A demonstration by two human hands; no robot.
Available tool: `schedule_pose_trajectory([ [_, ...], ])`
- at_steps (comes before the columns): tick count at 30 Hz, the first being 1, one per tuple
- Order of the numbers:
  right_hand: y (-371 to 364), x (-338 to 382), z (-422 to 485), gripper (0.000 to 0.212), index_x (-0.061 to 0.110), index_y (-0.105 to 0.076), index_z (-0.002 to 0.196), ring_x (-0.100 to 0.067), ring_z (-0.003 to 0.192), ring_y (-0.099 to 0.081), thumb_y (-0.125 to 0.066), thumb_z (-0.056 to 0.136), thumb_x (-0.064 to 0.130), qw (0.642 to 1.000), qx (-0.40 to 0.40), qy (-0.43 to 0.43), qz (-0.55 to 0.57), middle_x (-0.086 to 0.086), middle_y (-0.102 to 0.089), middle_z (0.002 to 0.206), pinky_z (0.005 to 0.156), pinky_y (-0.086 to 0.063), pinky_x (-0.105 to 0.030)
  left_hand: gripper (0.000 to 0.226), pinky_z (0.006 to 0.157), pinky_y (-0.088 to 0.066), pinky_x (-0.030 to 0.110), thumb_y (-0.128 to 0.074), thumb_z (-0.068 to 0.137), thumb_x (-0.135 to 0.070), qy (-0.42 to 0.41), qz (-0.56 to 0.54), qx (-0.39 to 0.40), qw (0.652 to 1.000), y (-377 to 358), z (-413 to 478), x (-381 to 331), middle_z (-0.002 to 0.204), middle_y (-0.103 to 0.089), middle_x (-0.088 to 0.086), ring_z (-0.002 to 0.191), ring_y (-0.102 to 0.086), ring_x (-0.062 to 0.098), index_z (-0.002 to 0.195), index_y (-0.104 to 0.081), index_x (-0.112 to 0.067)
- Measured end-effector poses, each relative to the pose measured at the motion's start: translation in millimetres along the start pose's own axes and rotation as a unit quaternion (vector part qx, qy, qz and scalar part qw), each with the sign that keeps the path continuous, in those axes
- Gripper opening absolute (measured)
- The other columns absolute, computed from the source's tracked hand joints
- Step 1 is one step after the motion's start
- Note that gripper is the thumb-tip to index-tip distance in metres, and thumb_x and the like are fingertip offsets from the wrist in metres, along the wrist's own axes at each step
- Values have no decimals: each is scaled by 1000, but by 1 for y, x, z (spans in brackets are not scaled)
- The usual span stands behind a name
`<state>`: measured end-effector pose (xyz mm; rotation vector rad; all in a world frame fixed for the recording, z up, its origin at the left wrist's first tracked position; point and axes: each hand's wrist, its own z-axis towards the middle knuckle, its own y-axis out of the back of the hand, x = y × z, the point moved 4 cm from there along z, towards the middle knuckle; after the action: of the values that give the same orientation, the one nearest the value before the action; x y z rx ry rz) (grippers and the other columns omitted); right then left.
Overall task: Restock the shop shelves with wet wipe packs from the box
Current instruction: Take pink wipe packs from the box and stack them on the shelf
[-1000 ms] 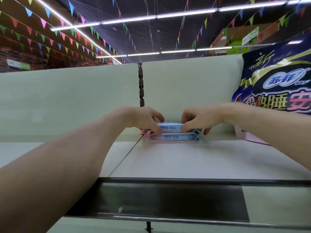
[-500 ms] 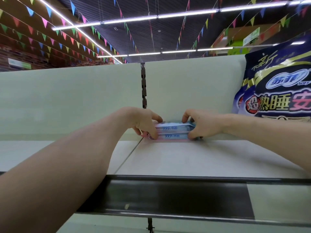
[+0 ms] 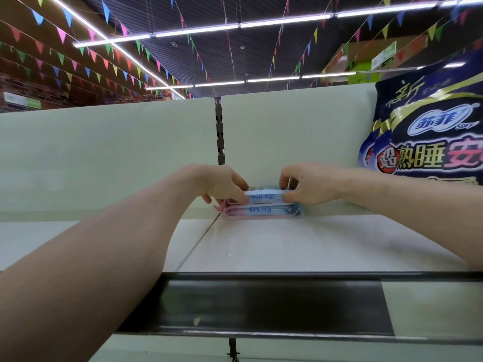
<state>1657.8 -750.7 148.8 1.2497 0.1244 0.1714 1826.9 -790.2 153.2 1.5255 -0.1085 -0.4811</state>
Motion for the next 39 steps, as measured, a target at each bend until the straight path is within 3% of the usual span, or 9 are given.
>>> schedule_pose_trajectory([
  [7,-1,-4,-6,37,24,-53,115,-23,98,-64,-68,81,26,998,45,-1,50,3,-60,113,89,-53,-37,65,98,-48,39,-73,78,-32,6,71,0,997,1,5,3,112,-59,-3,110,-56,23,138,-48,-41],
  [10,-1,-3,-7,37,23,-54,116,-21,103,-61,-68,82,22,998,38,6,42,2,-61,115,93,-50,-37,59,72,-45,25,-72,77,-28,-13,122,-32,992,3,5,-1,104,-59,-8,97,-55,16,133,-55,-40],
  [12,1,-1,-7,36,23,-56,117,-20,104,-60,-68,82,23,998,35,5,44,3,-62,115,95,-48,-36,57,64,-40,23,-70,78,-27,-16,136,-38,990,4,6,-2,106,-61,-9,94,-54,16,132,-55,-41],
  [15,5,1,-7,29,24,-61,115,-16,99,-56,-64,86,26,999,16,6,36,4,-61,114,88,-46,-27,60,71,-42,25,-69,79,-26,-11,138,-33,990,4,8,0,117,-61,-9,102,-56,17,134,-53,-42],
  [20,5,8,-5,20,25,-67,107,-14,92,-56,-60,89,25,999,-36,22,18,7,-65,104,83,-48,-28,50,70,-41,25,-69,79,-23,-25,150,-38,988,6,6,-1,98,-62,-9,95,-54,16,127,-61,-37],
  [26,5,13,-6,17,27,-69,102,-12,89,-57,-59,88,25,997,-68,29,-1,12,-62,90,75,-47,-26,37,73,-45,27,-68,78,-23,-25,171,-53,983,5,7,-6,104,-69,2,89,-57,19,116,-69,-23],
  [30,6,15,-4,12,27,-69,95,-13,86,-57,-61,86,29,998,-66,23,-6,12,-62,87,75,-48,-27,40,77,-48,31,-70,77,-31,-32,165,-70,983,3,8,-12,93,-69,-1,87,-60,19,116,-69,-26],
  [33,7,17,-2,11,26,-70,93,-13,85,-58,-62,85,25,998,-54,23,-8,9,-67,91,74,-48,-26,35,67,-38,28,-68,77,-31,-21,188,-93,977,4,10,-14,79,-62,-4,78,-54,19,111,-71,-25],
  [39,12,24,-2,23,21,-71,105,-18,94,-59,-56,88,16,999,17,20,-45,2,-69,105,79,-48,-26,32,72,-40,32,-65,82,-32,-11,231,-88,969,4,8,-24,76,-61,-5,79,-56,19,113,-69,-26],
])
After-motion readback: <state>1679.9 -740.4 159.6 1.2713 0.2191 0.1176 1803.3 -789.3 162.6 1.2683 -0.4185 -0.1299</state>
